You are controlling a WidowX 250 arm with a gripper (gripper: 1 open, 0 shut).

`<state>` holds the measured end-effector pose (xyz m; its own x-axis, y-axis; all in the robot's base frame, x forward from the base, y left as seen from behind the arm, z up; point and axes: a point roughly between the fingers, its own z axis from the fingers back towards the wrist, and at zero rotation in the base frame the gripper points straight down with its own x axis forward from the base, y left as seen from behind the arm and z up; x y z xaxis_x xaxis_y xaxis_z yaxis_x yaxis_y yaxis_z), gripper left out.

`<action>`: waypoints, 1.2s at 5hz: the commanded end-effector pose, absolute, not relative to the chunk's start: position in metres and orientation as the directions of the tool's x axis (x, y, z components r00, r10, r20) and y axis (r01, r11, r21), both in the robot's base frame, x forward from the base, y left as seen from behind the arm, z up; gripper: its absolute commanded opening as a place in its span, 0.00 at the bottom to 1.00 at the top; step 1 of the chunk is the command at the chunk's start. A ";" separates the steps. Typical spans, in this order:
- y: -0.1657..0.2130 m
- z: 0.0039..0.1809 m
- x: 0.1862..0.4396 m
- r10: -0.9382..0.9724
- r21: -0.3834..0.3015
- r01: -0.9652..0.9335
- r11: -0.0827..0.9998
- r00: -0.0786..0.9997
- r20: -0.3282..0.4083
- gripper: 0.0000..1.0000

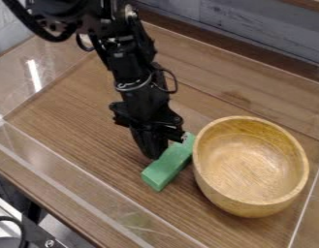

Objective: Remove the green block from inside the brown bowl and put it on the table

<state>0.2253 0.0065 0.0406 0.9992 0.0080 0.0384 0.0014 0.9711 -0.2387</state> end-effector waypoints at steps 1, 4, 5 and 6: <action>0.013 0.056 0.235 0.016 -0.226 0.004 0.974 0.996 0.089 0.00; 0.017 0.063 0.234 0.026 -0.228 -0.008 0.974 0.997 0.073 0.00; 0.019 0.064 0.234 0.028 -0.228 -0.013 0.974 0.997 0.066 0.00; 0.021 0.064 0.234 0.031 -0.228 -0.016 0.973 0.998 0.062 0.00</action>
